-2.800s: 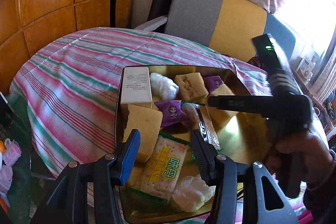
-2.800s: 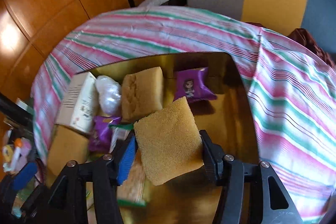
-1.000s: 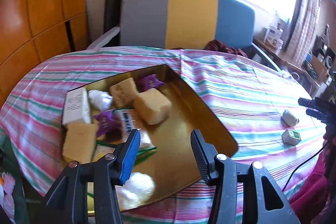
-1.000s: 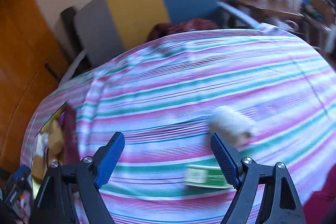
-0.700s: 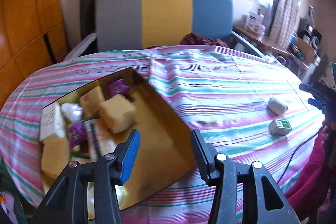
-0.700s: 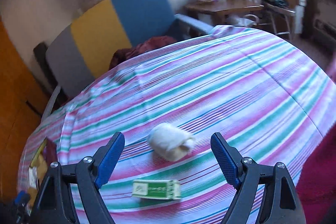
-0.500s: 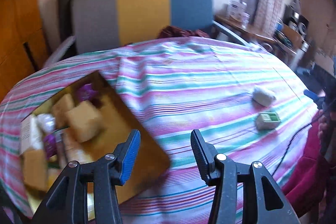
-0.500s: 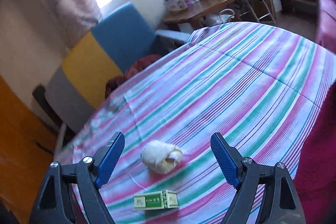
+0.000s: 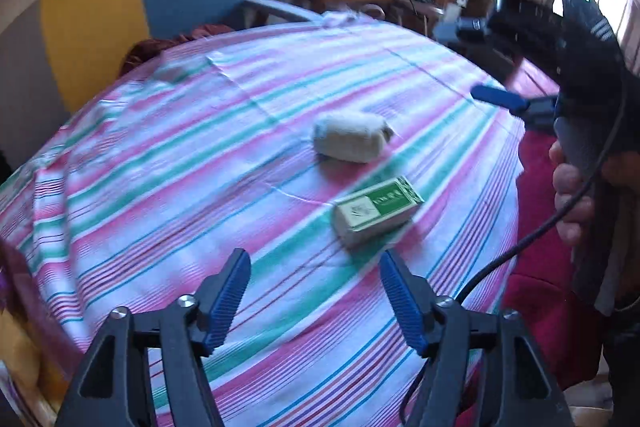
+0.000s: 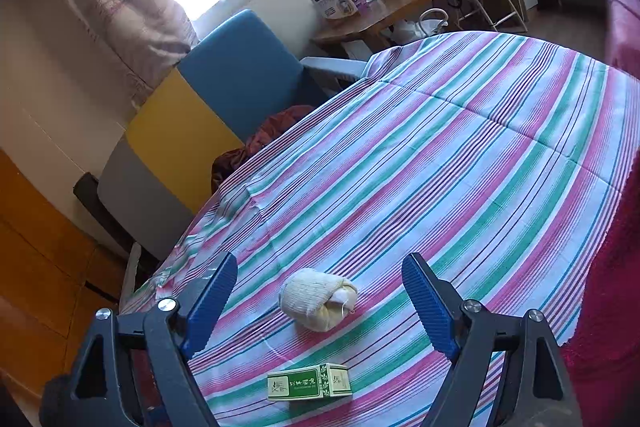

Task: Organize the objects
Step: 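Grasp the small green-and-white box with left tool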

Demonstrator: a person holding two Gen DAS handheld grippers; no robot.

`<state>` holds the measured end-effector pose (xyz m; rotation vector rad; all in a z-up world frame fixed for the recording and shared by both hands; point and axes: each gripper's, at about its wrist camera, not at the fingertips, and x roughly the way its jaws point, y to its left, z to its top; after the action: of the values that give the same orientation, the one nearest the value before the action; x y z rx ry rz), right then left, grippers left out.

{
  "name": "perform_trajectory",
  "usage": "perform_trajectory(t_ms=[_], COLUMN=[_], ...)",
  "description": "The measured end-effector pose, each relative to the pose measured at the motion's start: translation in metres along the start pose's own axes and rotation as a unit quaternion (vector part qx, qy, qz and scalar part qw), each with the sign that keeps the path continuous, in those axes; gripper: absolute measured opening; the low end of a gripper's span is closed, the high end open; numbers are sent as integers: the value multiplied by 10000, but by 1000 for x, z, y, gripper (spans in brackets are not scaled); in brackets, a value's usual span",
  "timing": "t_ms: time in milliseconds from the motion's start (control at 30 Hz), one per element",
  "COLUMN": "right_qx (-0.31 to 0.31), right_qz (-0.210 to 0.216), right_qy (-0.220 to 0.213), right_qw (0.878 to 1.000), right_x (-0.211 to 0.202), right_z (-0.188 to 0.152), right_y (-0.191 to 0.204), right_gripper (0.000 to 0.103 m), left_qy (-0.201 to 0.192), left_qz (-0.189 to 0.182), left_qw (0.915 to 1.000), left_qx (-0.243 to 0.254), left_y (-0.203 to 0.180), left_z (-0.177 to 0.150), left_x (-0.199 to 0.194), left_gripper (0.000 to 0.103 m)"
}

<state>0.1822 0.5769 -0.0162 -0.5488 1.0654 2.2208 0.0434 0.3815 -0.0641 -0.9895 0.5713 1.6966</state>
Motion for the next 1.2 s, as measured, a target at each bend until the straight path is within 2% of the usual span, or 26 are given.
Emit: perform_trajectory(t_ms=[33,100,233,400,567,600,667,800,1033,1200], right_qx=[3,34,127,252,325,319,292,167,-330,-1037], right_qz=[0,32,117,198,227,227,217,193,-43,-407], right_qy=[16,58,61,78,120,126,139,221,684,1259], right_qw=[10000,10000,9998,9995,9991,9992,9992,9994,9971,9858], right_x=[1,2,1,2,4,4,5,8,24,46], right_z=[0,-1,-2,-1,-1,-1,-1,-3,-11,-26], right_y=[0,-1,-4,-8,-9,-9,-8,-3,13,34], right_gripper=[85,85,85,85,85,85,85,85,85,86], left_qy=[19,20,217,509,639,670,617,507,266,86], left_qz=[-97,-266,-295,-401,-243,-255,-328,-363,41,328], left_qw=[9999,9996,9992,9952,9928,9919,9906,9924,9944,9953], left_qx=[-33,-42,-182,-736,-982,-1048,-1175,-1061,-1019,-909], left_y=[-2,-9,-21,-22,-29,-27,-20,-4,34,46], left_z=[2,10,23,35,38,36,29,11,-35,-64], left_x=[4,11,34,60,77,79,78,63,22,-4], left_gripper=[72,82,82,84,87,79,79,78,78,78])
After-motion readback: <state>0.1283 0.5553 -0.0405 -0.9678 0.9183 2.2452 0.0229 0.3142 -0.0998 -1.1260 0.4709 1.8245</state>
